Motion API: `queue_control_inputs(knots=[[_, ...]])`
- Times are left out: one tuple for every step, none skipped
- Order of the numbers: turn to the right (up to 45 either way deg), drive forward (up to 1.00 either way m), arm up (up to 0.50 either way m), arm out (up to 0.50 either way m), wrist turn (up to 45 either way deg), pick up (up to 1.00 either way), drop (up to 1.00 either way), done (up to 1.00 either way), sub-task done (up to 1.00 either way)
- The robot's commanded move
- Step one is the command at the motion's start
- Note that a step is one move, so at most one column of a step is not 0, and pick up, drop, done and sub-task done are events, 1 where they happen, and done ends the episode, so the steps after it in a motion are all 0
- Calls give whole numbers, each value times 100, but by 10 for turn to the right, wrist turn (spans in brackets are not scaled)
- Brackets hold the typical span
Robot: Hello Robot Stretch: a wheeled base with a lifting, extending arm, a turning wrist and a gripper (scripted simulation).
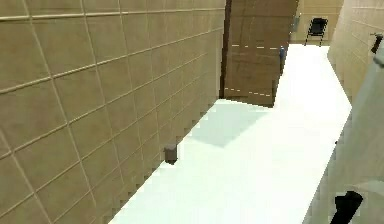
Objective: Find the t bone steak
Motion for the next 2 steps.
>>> queue_control_inputs(knots=[[0, 100, 0, 0, 0, 0, 0, 0, 0], [420, 0, 0, 0, 0, 0, 0, 0, 0]])
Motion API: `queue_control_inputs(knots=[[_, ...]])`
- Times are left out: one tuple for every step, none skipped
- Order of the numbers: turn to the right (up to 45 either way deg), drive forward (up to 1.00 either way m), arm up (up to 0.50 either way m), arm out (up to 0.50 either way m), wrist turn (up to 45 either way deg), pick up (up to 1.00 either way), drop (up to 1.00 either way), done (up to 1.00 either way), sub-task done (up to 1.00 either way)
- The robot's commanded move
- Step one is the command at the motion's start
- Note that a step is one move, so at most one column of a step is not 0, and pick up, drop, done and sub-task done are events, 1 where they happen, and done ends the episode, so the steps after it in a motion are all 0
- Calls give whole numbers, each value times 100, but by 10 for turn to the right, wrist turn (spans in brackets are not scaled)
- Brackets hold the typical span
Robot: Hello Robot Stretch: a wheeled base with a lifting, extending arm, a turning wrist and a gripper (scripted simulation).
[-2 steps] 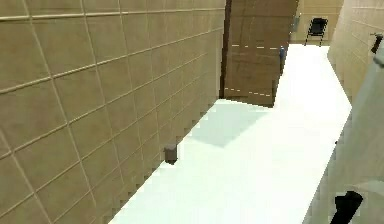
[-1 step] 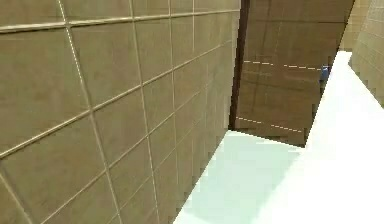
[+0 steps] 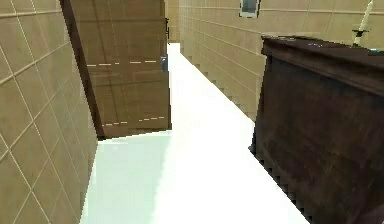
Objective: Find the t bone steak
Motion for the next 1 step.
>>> queue_control_inputs(knots=[[30, 0, 0, 0, 0, 0, 0, 0, 0]])
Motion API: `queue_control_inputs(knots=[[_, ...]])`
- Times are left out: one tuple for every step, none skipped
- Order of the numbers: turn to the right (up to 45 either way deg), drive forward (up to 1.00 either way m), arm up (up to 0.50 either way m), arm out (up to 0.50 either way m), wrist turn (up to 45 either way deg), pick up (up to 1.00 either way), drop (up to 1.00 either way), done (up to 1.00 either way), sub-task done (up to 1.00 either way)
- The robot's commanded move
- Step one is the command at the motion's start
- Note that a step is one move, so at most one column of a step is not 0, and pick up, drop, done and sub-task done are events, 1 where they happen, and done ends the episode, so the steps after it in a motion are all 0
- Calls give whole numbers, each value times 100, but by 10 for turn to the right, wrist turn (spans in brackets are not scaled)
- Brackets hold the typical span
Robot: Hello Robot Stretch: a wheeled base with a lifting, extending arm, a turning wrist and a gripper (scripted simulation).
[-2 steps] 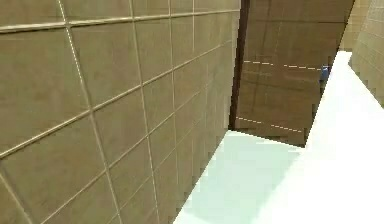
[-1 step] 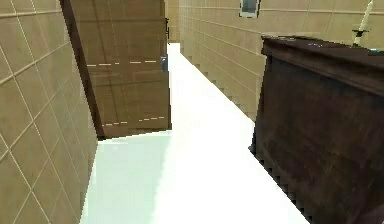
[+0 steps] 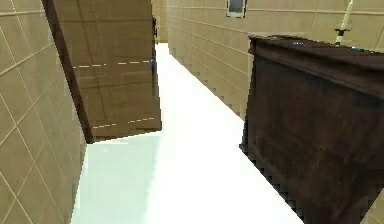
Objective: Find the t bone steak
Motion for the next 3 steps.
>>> queue_control_inputs(knots=[[0, 100, 0, 0, 0, 0, 0, 0, 0], [0, 90, 0, 0, 0, 0, 0, 0, 0], [-180, 0, 0, 0, 0, 0, 0, 0, 0]])
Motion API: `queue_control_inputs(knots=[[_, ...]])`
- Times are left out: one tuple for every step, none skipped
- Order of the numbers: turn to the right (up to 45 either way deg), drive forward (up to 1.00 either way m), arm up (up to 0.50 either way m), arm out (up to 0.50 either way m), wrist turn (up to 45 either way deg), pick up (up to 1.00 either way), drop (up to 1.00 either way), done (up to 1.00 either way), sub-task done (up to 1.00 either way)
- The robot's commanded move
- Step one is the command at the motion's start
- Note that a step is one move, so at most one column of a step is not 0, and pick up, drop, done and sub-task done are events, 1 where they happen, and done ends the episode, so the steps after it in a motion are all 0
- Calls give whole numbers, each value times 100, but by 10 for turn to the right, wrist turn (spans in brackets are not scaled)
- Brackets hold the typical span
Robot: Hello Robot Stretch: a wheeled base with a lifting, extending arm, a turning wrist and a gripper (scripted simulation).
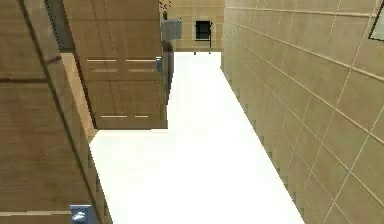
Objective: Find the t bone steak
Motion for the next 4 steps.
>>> queue_control_inputs(knots=[[0, 90, 0, 0, 0, 0, 0, 0, 0], [-30, 0, 0, 0, 0, 0, 0, 0, 0], [0, 30, 0, 0, 0, 0, 0, 0, 0], [-450, 0, 0, 0, 0, 0, 0, 0, 0]])
